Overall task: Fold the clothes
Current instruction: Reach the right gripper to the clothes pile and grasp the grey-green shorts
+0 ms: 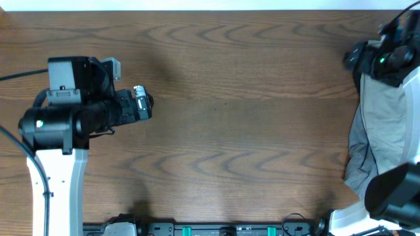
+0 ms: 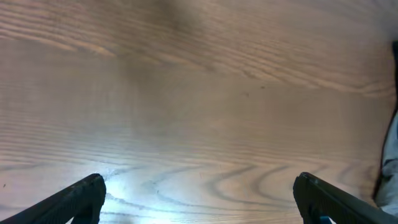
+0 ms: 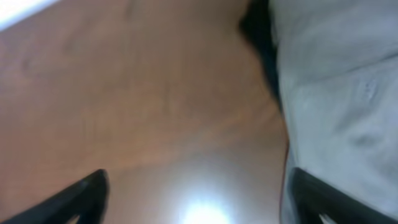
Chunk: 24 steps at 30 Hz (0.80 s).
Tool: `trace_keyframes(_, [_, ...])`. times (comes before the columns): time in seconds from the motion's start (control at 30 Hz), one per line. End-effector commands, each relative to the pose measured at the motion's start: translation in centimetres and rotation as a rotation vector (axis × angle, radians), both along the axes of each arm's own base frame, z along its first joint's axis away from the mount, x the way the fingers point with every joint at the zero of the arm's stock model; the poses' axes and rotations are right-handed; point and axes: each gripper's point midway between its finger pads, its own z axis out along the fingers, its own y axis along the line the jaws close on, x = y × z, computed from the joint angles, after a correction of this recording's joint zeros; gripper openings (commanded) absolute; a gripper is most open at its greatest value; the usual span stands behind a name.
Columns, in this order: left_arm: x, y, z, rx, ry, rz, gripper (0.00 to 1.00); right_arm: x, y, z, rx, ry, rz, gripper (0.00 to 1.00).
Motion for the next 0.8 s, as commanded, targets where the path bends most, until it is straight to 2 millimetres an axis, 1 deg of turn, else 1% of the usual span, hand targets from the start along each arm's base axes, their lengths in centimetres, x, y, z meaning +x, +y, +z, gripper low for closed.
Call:
trace_keyframes(0.0, [0.2,0.3,0.3,0.016,-0.011,-0.001,0.98,1.6,-1.7,0.3,0.006,-0.051,-0.032,0.83])
trace_keyframes(0.03, [0.2,0.3,0.3,0.016,-0.010,-0.001,0.98,2.0,-2.5,-0.4,0.003,-0.043,-0.068,0.80])
trace_keyframes(0.1, [0.2,0.3,0.3,0.016,-0.010,-0.001,0.98,2.4,-4.0,-2.0,-0.015,-0.016,-0.129,0.80])
trace_keyframes(0.17, [0.3,0.3,0.3,0.017,-0.013,-0.001,0.98,2.9,-5.8,-4.5,-0.049,0.030,-0.198,0.80])
trace_keyframes(0.23, [0.3,0.3,0.4,0.017,-0.014,-0.001,0.98,3.3,-7.0,-6.8,-0.085,0.069,-0.229,0.84])
trace_keyframes(0.3, [0.3,0.3,0.4,0.017,-0.014,-0.001,0.98,3.7,-8.1,-9.1,-0.121,0.105,-0.253,0.86])
trace_keyframes(0.37, [0.3,0.3,0.4,0.016,-0.014,0.000,0.98,3.9,-9.1,-10.6,-0.163,0.130,-0.278,0.87])
trace_keyframes(0.43, [0.3,0.3,0.4,0.016,-0.014,0.000,0.98,4.2,-9.8,-11.5,-0.191,0.136,-0.294,0.88])
trace_keyframes(0.53, [0.4,0.3,0.4,0.017,-0.018,0.000,0.98,4.6,-10.0,-12.1,-0.191,0.128,-0.305,0.86])
trace_keyframes(0.63, [0.7,0.3,0.6,0.017,-0.031,0.000,0.98,4.4,-10.6,-12.7,-0.197,0.142,-0.365,0.79])
trace_keyframes(0.67, [0.8,0.3,0.6,0.017,-0.035,0.000,0.98,4.3,-10.8,-13.0,-0.198,0.147,-0.379,0.74])
trace_keyframes(0.77, [0.8,0.3,0.6,0.017,-0.037,0.000,0.98,4.2,-10.7,-13.6,-0.190,0.159,-0.387,0.66])
